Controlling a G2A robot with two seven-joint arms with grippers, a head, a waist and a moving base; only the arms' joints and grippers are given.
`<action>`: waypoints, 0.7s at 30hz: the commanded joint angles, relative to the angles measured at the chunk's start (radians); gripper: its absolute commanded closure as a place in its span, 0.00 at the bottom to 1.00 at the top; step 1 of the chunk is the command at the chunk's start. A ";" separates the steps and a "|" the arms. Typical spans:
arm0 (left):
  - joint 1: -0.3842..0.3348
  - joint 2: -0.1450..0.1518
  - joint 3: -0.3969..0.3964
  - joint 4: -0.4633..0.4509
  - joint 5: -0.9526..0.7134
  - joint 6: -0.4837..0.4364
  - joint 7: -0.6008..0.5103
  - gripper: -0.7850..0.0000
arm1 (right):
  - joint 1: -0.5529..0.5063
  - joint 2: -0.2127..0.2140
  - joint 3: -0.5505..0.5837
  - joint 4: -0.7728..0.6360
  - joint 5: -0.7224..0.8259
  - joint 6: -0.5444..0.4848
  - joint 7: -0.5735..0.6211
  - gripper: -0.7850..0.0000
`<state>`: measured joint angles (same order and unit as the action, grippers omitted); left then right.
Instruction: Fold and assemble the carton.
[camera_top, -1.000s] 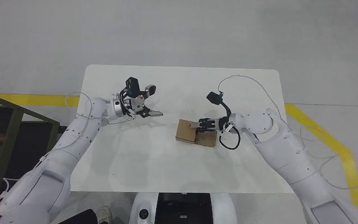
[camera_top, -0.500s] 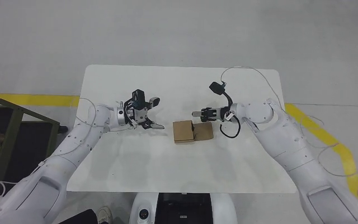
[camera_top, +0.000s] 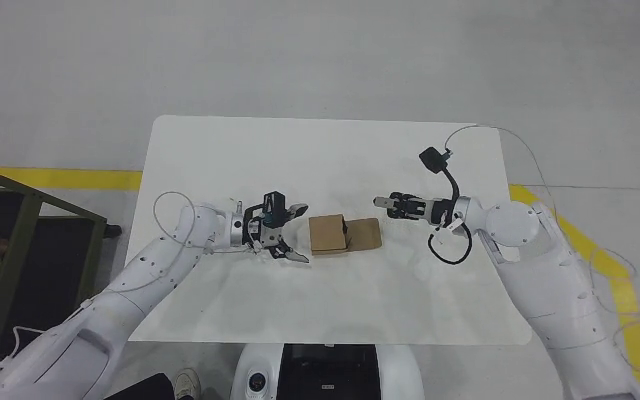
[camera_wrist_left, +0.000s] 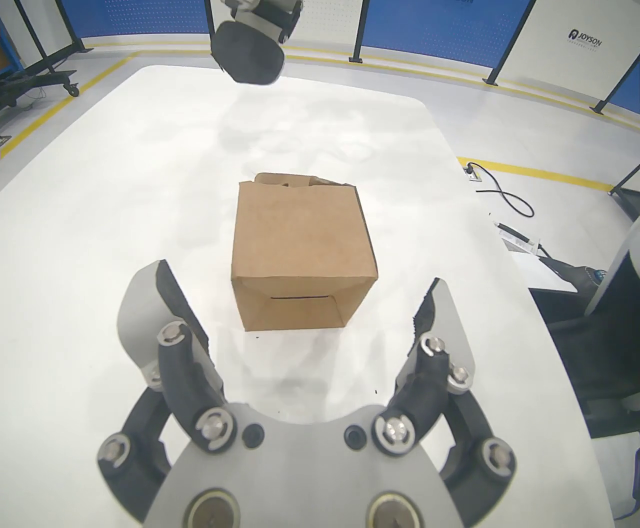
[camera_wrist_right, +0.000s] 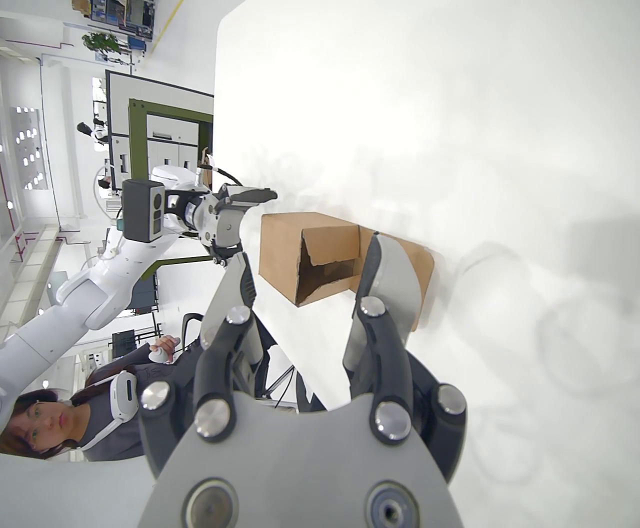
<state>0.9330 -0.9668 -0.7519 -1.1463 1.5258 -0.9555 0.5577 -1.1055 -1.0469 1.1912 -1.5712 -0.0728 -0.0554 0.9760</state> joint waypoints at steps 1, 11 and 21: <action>-0.005 -0.009 0.017 0.011 0.009 0.013 0.008 0.00 | -0.015 0.004 0.016 -0.012 0.003 -0.002 -0.001 0.51; -0.059 -0.050 0.072 0.095 0.031 0.026 0.040 0.00 | -0.037 0.012 0.044 -0.025 0.012 -0.010 0.001 0.51; -0.104 -0.083 0.109 0.150 0.048 0.019 0.054 0.00 | -0.034 0.015 0.049 -0.015 0.023 -0.018 0.003 0.51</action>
<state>0.8322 -1.0475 -0.6458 -0.9987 1.5734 -0.9342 0.6085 -1.1392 -1.0319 1.2396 -1.5860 -0.0506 -0.0727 0.9796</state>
